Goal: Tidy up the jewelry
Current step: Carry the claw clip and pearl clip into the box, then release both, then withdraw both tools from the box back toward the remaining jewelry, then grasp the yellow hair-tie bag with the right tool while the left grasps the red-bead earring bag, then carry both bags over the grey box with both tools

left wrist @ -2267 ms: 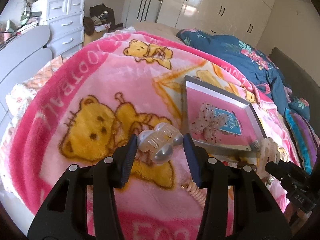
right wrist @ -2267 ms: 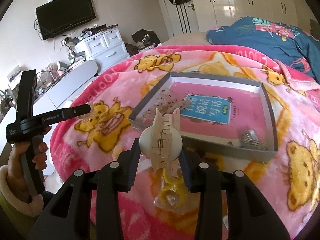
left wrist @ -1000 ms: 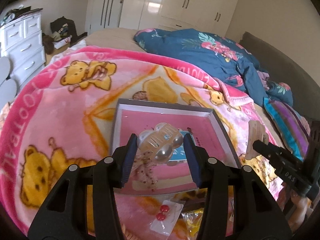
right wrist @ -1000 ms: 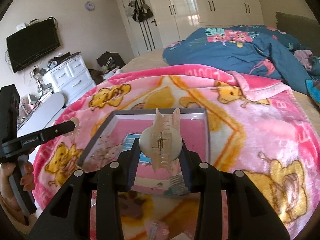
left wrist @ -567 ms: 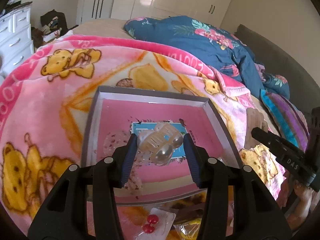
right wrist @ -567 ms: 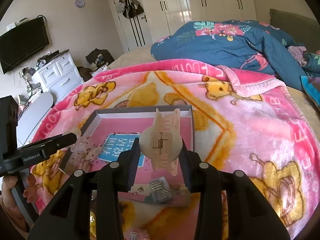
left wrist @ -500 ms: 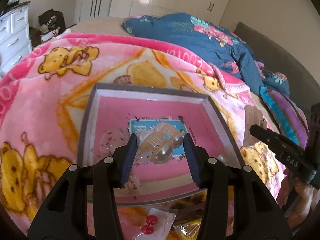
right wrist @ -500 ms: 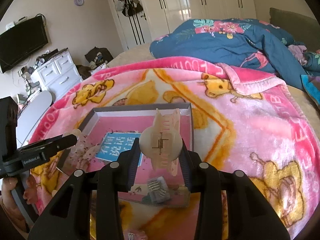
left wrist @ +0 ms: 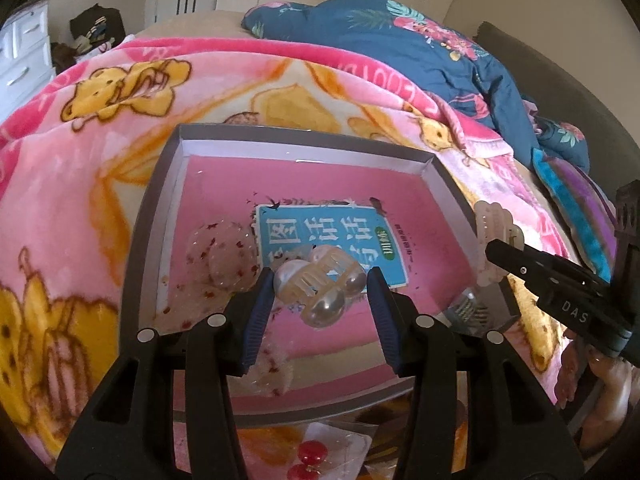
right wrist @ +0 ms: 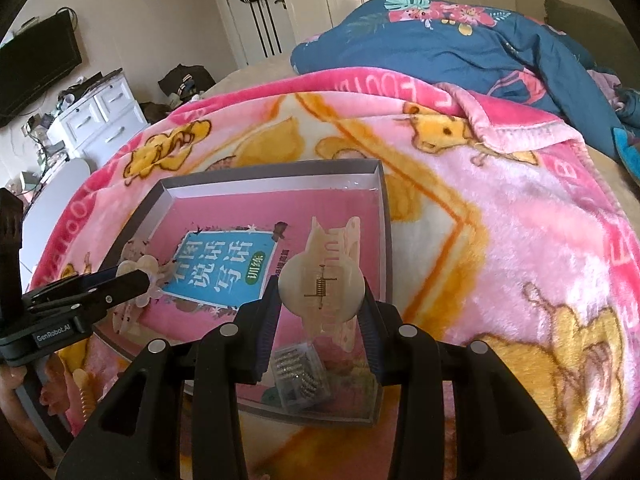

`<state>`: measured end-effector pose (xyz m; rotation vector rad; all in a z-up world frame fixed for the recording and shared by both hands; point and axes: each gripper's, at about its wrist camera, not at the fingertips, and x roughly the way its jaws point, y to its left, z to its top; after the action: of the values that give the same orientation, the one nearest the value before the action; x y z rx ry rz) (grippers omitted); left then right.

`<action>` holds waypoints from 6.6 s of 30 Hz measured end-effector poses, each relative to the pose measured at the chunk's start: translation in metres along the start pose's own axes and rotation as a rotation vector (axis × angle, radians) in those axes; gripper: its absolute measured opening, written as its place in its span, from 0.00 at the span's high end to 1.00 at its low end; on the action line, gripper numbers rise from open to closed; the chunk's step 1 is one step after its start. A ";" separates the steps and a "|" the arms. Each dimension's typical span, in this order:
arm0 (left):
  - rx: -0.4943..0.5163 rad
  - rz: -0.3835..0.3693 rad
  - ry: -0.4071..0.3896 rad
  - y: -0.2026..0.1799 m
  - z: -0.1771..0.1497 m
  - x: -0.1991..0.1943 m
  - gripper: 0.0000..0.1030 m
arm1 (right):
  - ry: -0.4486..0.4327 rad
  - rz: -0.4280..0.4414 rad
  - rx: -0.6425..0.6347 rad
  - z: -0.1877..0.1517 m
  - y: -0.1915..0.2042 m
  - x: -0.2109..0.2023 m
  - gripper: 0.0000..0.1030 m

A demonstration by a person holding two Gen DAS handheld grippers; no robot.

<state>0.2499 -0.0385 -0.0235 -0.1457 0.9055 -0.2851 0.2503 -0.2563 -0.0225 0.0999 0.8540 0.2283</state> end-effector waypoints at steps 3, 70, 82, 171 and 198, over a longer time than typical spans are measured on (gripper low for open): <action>-0.005 0.008 0.007 0.003 0.000 0.001 0.62 | 0.002 -0.007 0.003 0.000 0.000 0.003 0.65; -0.052 0.110 -0.199 0.024 -0.020 -0.158 0.09 | -0.206 0.127 -0.080 -0.053 0.062 -0.143 0.09; -0.042 0.137 -0.139 0.030 -0.053 -0.148 0.09 | -0.158 0.156 -0.124 -0.073 0.080 -0.141 0.09; 0.028 0.015 -0.002 0.032 -0.076 -0.103 0.88 | 0.035 0.284 -0.100 -0.108 0.086 -0.092 0.70; -0.120 0.082 -0.136 0.075 -0.045 -0.135 0.88 | -0.052 0.355 -0.137 -0.044 0.117 -0.088 0.70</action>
<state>0.1493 0.0738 0.0323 -0.2358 0.7917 -0.1429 0.1426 -0.1641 0.0347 0.1283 0.7628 0.6134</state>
